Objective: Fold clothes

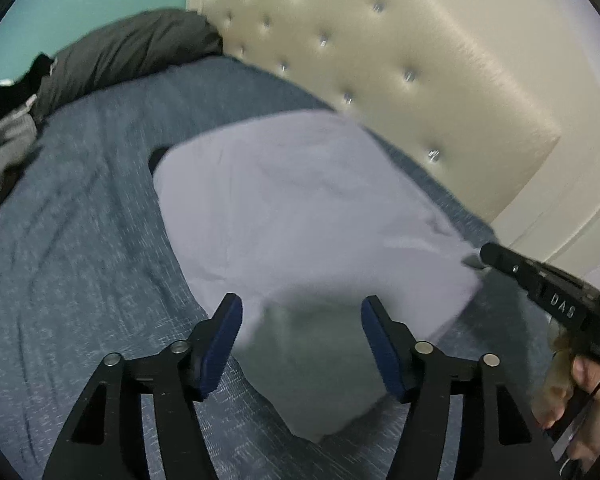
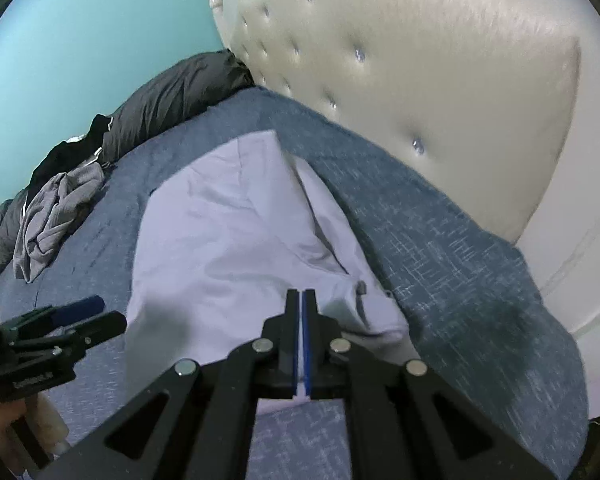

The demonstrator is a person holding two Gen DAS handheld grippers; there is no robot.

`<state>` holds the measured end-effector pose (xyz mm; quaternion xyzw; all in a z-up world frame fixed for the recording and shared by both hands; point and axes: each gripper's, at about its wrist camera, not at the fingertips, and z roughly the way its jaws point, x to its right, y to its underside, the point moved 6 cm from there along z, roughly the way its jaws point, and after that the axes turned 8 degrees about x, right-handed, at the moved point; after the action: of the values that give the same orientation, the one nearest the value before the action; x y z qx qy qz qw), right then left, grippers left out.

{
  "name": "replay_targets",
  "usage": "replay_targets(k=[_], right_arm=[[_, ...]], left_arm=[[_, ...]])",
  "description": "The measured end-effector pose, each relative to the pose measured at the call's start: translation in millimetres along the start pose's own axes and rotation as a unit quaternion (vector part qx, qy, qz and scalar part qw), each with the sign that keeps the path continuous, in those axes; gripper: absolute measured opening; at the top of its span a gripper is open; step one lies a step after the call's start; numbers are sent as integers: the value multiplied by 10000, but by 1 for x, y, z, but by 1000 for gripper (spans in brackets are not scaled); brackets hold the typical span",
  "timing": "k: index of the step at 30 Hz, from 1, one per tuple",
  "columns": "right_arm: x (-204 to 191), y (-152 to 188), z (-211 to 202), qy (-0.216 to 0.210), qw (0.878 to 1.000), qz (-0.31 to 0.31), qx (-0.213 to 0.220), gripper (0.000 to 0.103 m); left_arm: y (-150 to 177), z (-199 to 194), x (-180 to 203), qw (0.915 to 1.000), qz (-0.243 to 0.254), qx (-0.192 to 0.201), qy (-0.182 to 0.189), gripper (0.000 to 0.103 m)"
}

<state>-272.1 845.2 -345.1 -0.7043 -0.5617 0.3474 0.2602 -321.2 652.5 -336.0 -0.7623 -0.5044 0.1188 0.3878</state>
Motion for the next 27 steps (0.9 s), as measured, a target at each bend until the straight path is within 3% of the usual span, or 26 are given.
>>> replay_targets(k=[11, 21, 27], right_arm=[[-22, -17, -66, 233, 9993, 52, 294, 8], [-50, -20, -132, 270, 9977, -118, 615, 11], [-68, -20, -167, 190, 9967, -79, 790, 18]], left_arm=[[-28, -80, 23, 9982, 233, 554, 1, 76], [-28, -144, 30, 9958, 330, 855, 58, 78], [-24, -178, 30, 9935, 456, 1040, 16, 82]])
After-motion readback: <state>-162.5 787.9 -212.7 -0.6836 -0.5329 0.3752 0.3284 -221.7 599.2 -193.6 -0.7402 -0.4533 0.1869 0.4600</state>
